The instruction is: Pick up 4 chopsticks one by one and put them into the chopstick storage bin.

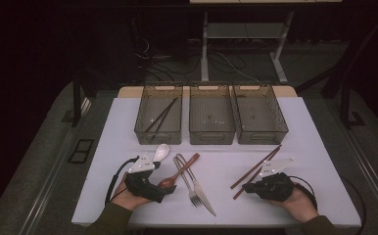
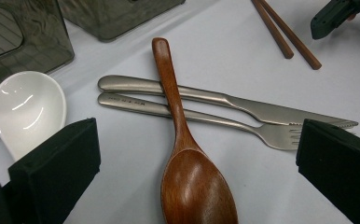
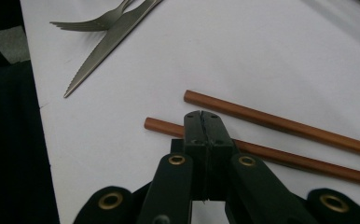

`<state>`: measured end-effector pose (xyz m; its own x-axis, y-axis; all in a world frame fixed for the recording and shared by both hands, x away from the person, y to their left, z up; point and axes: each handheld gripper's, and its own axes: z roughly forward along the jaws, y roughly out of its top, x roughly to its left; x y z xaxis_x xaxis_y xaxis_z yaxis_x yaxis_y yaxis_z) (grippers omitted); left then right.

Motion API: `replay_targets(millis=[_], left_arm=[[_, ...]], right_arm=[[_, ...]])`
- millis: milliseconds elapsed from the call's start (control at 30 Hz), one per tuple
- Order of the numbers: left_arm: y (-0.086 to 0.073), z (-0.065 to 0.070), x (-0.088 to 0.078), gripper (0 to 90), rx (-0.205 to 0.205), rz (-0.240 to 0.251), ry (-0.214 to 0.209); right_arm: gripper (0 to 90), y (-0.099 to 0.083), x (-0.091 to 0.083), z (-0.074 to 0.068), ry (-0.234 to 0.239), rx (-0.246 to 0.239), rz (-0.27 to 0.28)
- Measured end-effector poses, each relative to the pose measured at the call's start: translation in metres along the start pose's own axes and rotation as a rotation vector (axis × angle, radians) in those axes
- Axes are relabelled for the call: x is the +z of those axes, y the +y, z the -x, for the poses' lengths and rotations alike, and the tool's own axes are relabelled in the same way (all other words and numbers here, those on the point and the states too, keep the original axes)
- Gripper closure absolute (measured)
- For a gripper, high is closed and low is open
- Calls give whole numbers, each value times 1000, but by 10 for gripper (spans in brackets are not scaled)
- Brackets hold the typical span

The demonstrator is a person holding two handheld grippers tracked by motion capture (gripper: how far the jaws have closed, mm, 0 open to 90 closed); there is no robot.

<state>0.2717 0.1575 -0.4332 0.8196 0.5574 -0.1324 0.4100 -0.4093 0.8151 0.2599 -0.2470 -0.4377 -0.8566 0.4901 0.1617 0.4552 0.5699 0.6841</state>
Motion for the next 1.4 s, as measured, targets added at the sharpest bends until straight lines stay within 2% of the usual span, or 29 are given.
replay_targets(millis=[200,467,1400], left_arm=[[0,0,0,0,1,-5,-2],[0,0,0,0,1,-6,-3],[0,0,0,0,3,-6,-1]], right_arm=[[899,2,11,-5,12,-20,-35],[899,7,20,-4,-8,-27,-42],[899,23,31,9,-39,-23,-20]])
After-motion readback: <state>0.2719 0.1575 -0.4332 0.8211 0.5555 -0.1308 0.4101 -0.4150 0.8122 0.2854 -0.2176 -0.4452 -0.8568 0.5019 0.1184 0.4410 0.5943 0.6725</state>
